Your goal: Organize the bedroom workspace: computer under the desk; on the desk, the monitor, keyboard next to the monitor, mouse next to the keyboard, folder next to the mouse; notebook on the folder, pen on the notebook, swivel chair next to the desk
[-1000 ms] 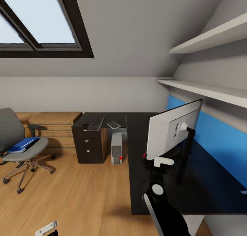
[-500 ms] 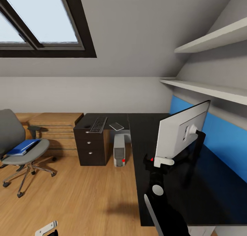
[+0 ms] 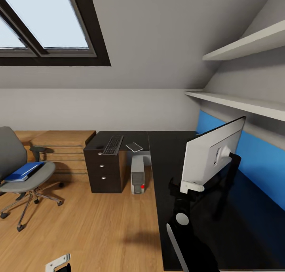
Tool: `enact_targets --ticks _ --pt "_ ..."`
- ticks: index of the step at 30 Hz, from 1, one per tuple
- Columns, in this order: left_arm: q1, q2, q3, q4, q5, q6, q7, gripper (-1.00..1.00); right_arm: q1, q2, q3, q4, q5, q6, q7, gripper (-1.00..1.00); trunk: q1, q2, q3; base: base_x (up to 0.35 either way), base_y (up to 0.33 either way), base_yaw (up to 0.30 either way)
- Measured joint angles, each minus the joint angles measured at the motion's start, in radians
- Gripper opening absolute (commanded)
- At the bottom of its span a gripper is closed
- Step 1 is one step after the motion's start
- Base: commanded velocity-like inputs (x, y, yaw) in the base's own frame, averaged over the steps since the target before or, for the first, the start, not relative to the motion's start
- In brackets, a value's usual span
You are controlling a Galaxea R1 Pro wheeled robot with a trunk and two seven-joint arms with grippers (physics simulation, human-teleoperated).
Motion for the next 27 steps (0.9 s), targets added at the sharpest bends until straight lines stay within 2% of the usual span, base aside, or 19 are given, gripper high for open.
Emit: enact_targets --ticks 6,17,27 --pt "0.000 0.000 -0.020 0.016 0.001 -0.001 0.000 1.00 0.000 0.000 -0.004 0.001 0.000 0.000 -0.010 1.00 0.000 0.000 0.000 0.006 0.000 0.000" --pt "0.000 0.000 -0.024 0.028 0.001 -0.001 0.000 1.00 0.000 0.000 -0.009 0.001 0.000 0.001 -0.017 1.00 0.000 0.000 0.000 0.007 0.000 0.000" --pt "0.000 -0.001 -0.023 0.029 0.001 -0.003 0.000 1.00 0.000 0.000 -0.025 0.001 0.000 0.001 -0.021 1.00 0.000 0.000 0.000 0.167 0.000 0.000"
